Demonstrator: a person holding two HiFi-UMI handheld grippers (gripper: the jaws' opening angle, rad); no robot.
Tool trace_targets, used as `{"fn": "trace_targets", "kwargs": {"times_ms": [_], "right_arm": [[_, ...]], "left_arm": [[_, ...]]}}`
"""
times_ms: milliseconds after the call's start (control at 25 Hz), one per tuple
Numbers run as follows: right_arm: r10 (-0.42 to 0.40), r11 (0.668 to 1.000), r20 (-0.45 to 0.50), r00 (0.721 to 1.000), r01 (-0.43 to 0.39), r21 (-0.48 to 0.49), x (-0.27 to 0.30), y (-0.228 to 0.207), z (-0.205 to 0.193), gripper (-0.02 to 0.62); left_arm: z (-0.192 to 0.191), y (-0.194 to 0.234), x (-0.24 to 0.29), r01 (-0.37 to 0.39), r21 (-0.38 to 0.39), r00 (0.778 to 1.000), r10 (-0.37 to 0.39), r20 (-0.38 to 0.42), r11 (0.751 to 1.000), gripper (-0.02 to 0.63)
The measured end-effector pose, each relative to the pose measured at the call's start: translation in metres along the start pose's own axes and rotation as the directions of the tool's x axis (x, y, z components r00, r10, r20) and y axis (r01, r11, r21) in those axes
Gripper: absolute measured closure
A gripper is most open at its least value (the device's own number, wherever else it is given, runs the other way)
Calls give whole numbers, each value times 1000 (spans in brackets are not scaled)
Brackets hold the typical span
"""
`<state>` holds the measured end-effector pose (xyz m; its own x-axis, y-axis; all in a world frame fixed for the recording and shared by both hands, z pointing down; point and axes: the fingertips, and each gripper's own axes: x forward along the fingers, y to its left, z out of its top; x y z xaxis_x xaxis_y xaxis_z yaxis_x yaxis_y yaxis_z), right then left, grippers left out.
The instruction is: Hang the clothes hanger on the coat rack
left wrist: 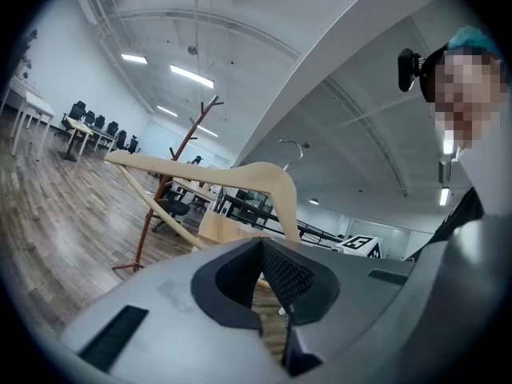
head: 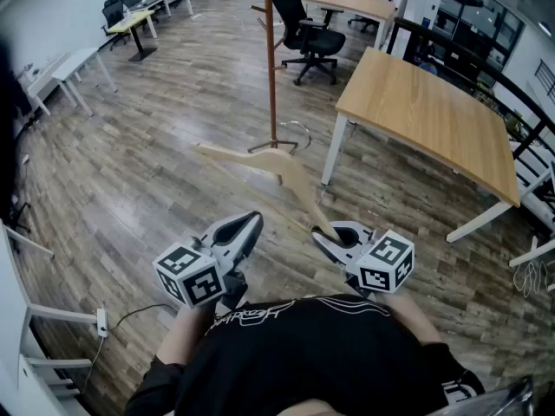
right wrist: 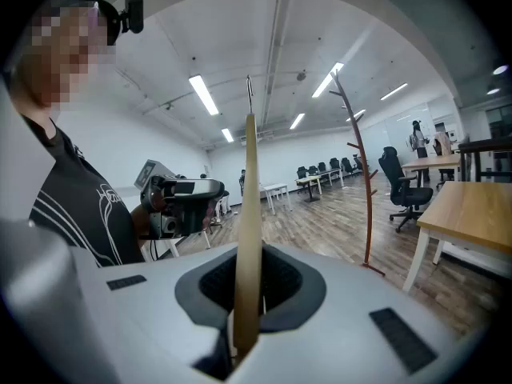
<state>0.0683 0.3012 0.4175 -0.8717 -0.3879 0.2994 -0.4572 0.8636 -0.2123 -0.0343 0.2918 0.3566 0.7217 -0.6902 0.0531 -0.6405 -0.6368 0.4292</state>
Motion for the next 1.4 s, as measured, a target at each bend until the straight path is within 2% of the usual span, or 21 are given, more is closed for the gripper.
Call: {"fn": "trace_targets", "kwargs": {"times_ms": [640,1080,1240,1400], "right_arm": [[2,1000,-5,1000,-2,-9,-51,-73,21,546],[3,1000,3,1000,-3,-26,-82,-122,16,546],[5,1000,-15,1000,-5,-19,-76,-136,13,546],[8,1000,-43,999,-8,-12,-54,-152,5,549]], "left_arm": [[14,-29,81,-27,12,999,27,26,1000,598],[4,-43,135,-31,32,999,30,42,999,598],[1,-35,145,-40,24,999,39,28,999,598],[0,-9,154,-54,-2,998,54,12,999,598]]}}
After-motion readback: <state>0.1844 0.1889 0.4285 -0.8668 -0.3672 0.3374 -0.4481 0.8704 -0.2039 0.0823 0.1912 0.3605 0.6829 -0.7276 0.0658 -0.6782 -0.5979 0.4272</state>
